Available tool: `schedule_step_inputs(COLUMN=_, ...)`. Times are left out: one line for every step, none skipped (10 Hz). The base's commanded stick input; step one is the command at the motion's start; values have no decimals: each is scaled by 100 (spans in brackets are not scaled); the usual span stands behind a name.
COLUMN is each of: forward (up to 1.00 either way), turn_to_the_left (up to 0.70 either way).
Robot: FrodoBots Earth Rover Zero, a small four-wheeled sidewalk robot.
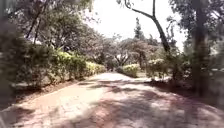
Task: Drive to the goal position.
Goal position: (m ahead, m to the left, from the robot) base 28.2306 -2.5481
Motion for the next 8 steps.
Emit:
schedule_step_inputs(forward=70, turn_to_the_left=0)
schedule_step_inputs(forward=70, turn_to_the_left=0)
schedule_step_inputs(forward=70, turn_to_the_left=0)
schedule_step_inputs(forward=70, turn_to_the_left=0)
schedule_step_inputs(forward=70, turn_to_the_left=0)
schedule_step_inputs(forward=70, turn_to_the_left=0)
schedule_step_inputs(forward=70, turn_to_the_left=0)
schedule_step_inputs(forward=70, turn_to_the_left=0)
